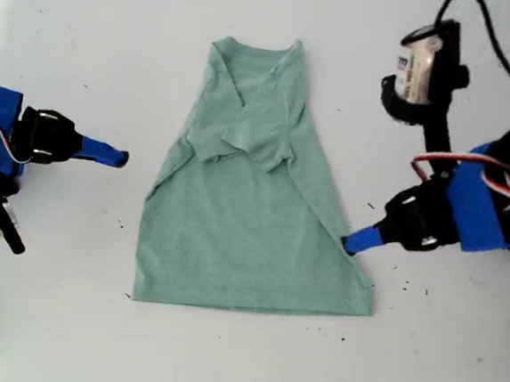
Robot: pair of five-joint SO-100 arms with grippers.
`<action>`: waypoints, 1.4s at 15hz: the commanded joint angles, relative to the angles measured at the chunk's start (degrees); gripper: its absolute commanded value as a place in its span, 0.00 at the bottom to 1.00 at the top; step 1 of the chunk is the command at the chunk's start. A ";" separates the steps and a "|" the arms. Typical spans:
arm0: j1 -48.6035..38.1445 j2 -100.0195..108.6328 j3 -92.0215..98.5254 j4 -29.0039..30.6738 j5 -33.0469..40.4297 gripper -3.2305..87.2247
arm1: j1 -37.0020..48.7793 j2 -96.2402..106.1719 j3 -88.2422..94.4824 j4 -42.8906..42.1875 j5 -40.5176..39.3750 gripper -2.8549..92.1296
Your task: Fold t shirt
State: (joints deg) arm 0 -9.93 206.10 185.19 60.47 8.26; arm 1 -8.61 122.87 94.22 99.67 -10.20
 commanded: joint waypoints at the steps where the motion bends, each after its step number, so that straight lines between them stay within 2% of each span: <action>1: 0.53 0.35 0.62 -1.41 0.44 0.03 | -2.72 -1.58 -0.79 -0.53 1.76 0.35; 3: 0.53 0.35 0.62 -1.41 0.97 0.03 | -4.39 -4.04 4.75 -4.83 1.93 0.35; 10: 1.23 0.35 0.70 -1.49 1.32 0.03 | -8.96 -15.03 21.01 -31.73 4.83 0.33; 11: 1.32 0.35 0.70 -1.49 1.32 0.03 | -9.49 -16.17 24.87 -36.04 5.71 0.27; 12: 1.32 0.35 0.70 -1.49 1.32 0.03 | -9.76 -16.70 30.67 -42.45 6.50 0.08; 13: 1.32 0.35 0.70 -1.49 1.41 0.03 | -9.93 -16.79 37.00 -49.75 7.21 0.02; 14: 1.41 0.35 0.70 -1.49 1.41 0.03 | -10.63 -16.26 40.69 -53.96 8.35 0.02; 15: 1.41 0.35 0.70 -1.49 1.41 0.03 | -10.72 -15.12 41.13 -53.35 8.61 0.02; 16: 1.49 0.35 0.70 -1.49 1.41 0.03 | -10.46 -13.18 39.20 -49.31 8.00 0.01; 21: 1.76 0.35 0.70 -1.49 1.41 0.03 | -6.68 -12.30 11.60 -18.46 -0.09 0.00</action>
State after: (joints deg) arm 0 -9.32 206.10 185.19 60.47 8.96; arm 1 -16.88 110.13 115.84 73.65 -8.17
